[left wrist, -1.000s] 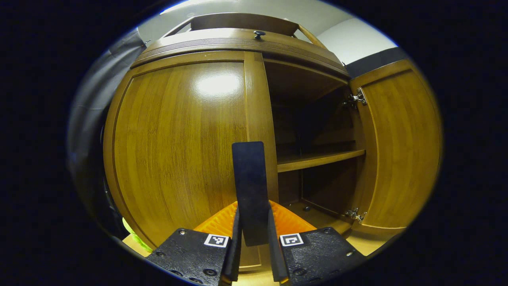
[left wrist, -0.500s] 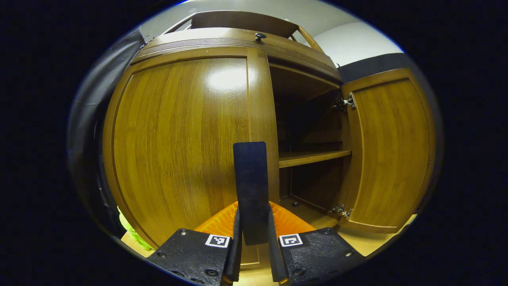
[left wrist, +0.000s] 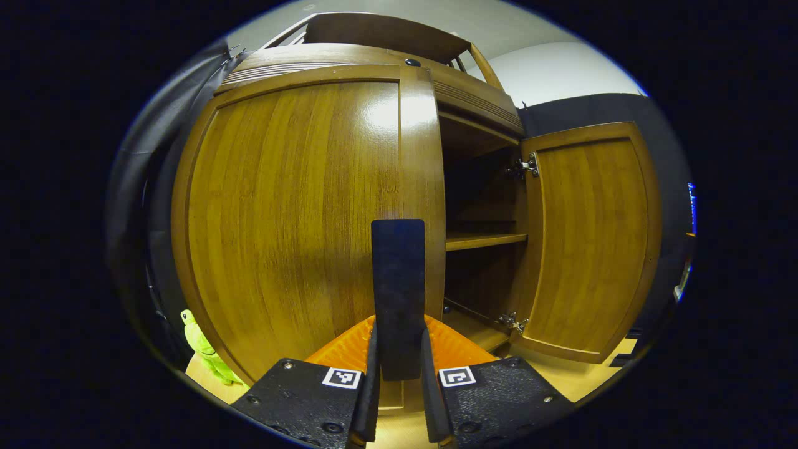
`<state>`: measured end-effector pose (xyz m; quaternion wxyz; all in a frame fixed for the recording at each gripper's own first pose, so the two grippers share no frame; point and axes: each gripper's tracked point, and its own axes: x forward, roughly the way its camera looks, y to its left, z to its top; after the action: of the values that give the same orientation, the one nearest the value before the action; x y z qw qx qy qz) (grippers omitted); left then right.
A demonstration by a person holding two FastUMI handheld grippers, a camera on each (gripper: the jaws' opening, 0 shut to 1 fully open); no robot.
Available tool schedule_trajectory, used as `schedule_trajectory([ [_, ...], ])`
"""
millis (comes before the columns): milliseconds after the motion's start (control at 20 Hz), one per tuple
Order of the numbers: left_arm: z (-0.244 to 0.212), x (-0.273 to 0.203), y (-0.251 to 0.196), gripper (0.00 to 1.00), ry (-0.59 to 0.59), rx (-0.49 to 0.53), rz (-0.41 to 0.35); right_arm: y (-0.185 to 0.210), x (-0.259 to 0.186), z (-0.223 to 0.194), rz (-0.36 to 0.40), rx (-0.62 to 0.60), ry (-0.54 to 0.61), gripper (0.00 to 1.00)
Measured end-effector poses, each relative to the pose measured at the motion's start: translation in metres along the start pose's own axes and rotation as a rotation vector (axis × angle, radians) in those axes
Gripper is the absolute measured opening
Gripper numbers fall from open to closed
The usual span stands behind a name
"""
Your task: Open the right door of the double-door shoe cabinet with the right hand, and open the left door with the left hand.
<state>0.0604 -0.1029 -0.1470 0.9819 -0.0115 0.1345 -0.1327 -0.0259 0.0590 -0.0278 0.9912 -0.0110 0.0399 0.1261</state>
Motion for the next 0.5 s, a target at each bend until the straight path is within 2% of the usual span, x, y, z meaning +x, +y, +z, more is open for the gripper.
schedule_trajectory([
  [200, 0.001, -0.025, -0.001, 0.31, 0.011, 0.013, -0.011, 0.005, -0.006, 0.002, -0.002, 0.029, -0.027, 0.81],
  [500, 0.002, -0.060, 0.005, 0.31, 0.015, -0.015, -0.008, -0.011, -0.002, -0.012, -0.048, 0.022, 0.000, 0.81],
])
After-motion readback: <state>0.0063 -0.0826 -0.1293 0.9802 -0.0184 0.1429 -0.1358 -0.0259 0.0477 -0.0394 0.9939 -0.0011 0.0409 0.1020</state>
